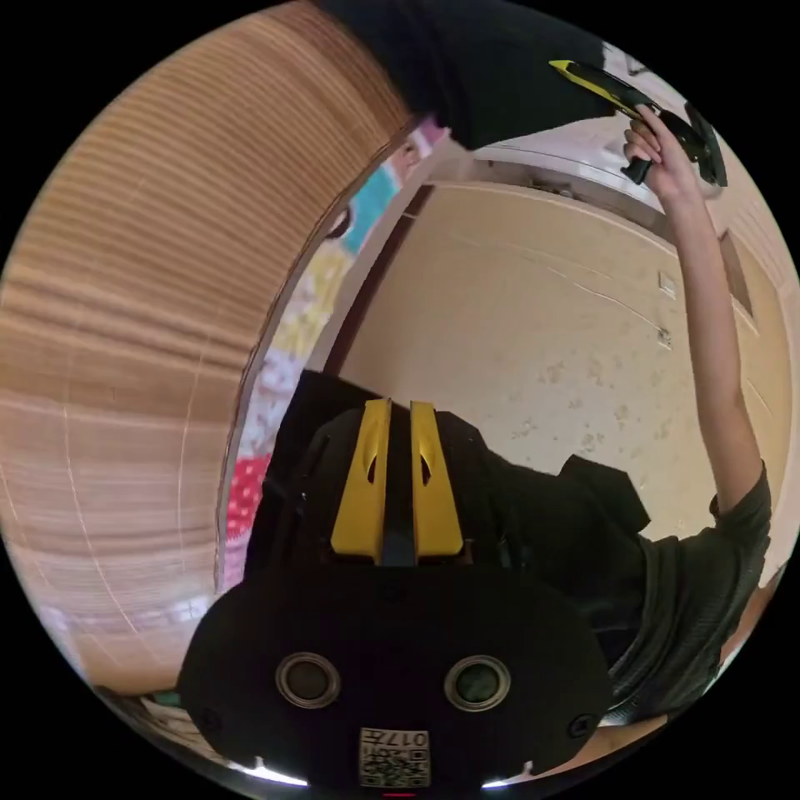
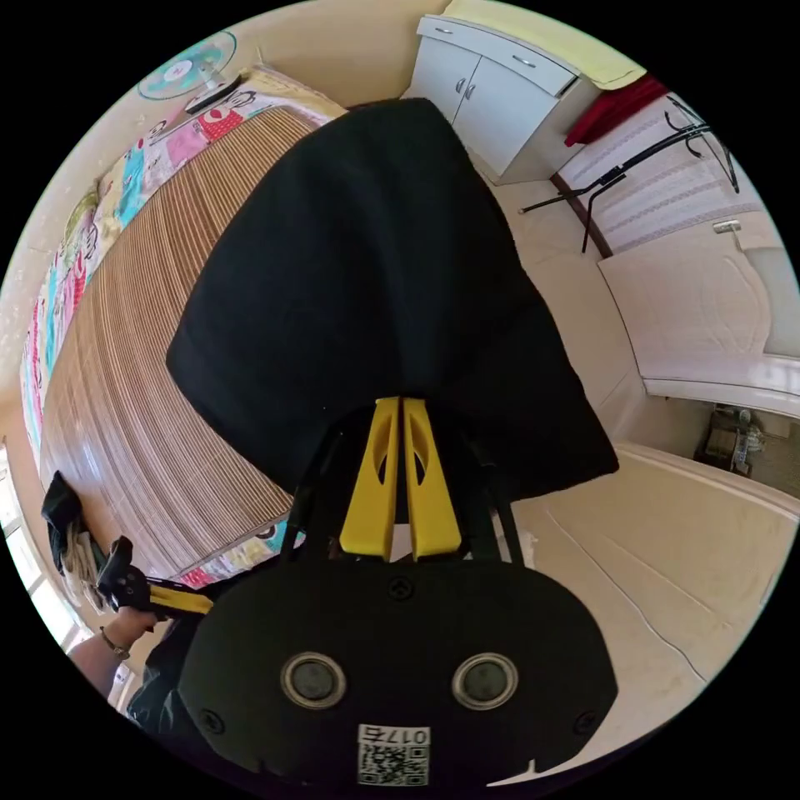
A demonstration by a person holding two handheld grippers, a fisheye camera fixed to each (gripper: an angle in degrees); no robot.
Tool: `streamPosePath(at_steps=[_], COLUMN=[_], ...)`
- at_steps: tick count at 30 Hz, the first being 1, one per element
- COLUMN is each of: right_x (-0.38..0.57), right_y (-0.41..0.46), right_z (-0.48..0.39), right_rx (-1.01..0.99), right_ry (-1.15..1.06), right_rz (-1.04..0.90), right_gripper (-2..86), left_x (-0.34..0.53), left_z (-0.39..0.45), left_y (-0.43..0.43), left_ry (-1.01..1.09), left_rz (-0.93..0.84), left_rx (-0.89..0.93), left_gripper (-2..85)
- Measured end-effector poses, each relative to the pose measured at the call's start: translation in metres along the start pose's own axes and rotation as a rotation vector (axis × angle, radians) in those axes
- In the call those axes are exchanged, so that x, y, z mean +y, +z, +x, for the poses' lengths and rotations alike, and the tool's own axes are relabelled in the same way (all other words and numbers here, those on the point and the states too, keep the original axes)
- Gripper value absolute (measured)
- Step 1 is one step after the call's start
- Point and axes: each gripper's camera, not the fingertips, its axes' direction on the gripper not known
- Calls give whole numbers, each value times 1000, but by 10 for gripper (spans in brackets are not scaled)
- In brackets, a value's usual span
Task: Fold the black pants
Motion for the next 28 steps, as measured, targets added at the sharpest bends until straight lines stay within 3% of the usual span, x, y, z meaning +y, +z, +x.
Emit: streamPosePath(at_steps=[5,7,10,13,15,20,24,28], right_x=[-25,-21,20,94,141,241,250,239], right_y=[12,7,-5,9,32,115,111,73], right_z=[-33,-45,-49,-73,-104,-235,-318,-352], right_rx=[131,177,195,-58,-197,-545,-574,-514], right_ry=[90,90,324,444,447,298,8,-174], right_rz=[-106,-103,-28,17,9,-289,-349,-248], right_gripper=[3,3,2,2,2,2,2,2], left_x=[209,322,413,436,425,362,369,432], left_z=[-157,-180,-167,-136,-113,-44,0,56], left_y=[53,63,72,87,98,120,69,26], left_ry=[-617,-863,-999,-982,-939,-785,-708,-818], left_rz=[82,291,645,916,1007,1162,1282,1511], left_rx=[142,295,448,551,564,488,246,-83], left_gripper=[47,41,14,4,1,-3,15,64])
